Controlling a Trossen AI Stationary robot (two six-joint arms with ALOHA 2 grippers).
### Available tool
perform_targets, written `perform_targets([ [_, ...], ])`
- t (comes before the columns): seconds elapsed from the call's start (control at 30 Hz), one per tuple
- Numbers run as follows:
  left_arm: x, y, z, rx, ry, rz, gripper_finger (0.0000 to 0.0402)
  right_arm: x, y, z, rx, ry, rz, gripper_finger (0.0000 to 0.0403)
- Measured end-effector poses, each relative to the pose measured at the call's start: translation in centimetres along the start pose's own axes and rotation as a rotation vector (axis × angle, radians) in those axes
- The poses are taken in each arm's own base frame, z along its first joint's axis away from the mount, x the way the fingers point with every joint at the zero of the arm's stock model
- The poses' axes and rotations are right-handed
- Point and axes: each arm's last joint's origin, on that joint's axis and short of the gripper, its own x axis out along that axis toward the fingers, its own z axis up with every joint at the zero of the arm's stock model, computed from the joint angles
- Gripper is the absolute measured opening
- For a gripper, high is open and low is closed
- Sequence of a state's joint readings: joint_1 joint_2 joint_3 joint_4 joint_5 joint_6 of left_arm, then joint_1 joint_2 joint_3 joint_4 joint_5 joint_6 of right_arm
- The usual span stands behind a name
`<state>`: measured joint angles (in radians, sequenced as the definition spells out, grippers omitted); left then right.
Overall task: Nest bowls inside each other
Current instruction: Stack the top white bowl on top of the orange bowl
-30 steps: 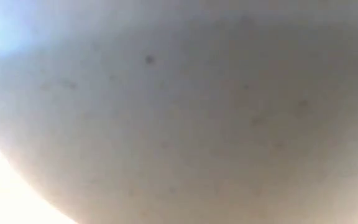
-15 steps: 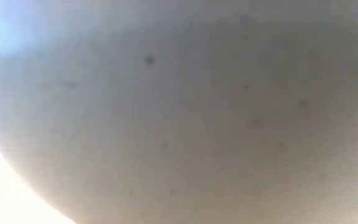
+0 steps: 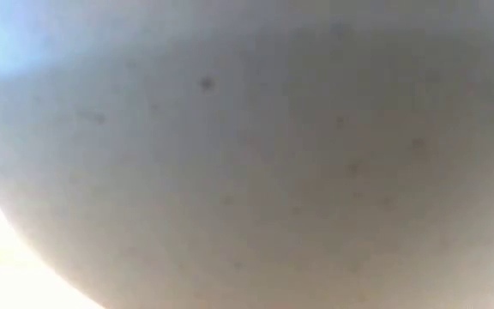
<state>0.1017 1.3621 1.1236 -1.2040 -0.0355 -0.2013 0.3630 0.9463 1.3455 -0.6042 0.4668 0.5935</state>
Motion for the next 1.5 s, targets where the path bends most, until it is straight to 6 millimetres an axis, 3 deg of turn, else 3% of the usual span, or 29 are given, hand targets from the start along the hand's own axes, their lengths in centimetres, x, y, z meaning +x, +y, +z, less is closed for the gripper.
perform_targets([
  [0.3,1.8,0.3,-1.0,0.177,0.076,-0.033,0.0173,-0.2,-1.0,-1.5,0.033,-0.028,0.051,0.0067],
  [0.6,5.2,1.1,-1.8,0.135,0.08,-0.024,0.0173,0.0,-0.9,-1.5,0.042,-0.043,0.061,0.0067],
  [0.97,7.1,1.8,-1.7,0.085,0.011,-0.06,0.0167,0.0,-0.9,-1.4,0.043,-0.058,0.07,0.0067],
  [1.1,7.1,2.0,-1.7,0.076,0.013,-0.08,0.0126,0.0,-0.9,-1.4,0.039,-0.059,0.068,0.0067],
  [1.3,7.1,2.3,-1.7,0.081,0.016,-0.104,0.0015,0.0,-0.9,-1.4,0.032,-0.059,0.067,0.0067],
  [1.5,7.1,2.3,-1.8,0.078,0.02,-0.107,0.0005,0.0,-0.9,-1.4,0.031,-0.058,0.067,0.0067],
])
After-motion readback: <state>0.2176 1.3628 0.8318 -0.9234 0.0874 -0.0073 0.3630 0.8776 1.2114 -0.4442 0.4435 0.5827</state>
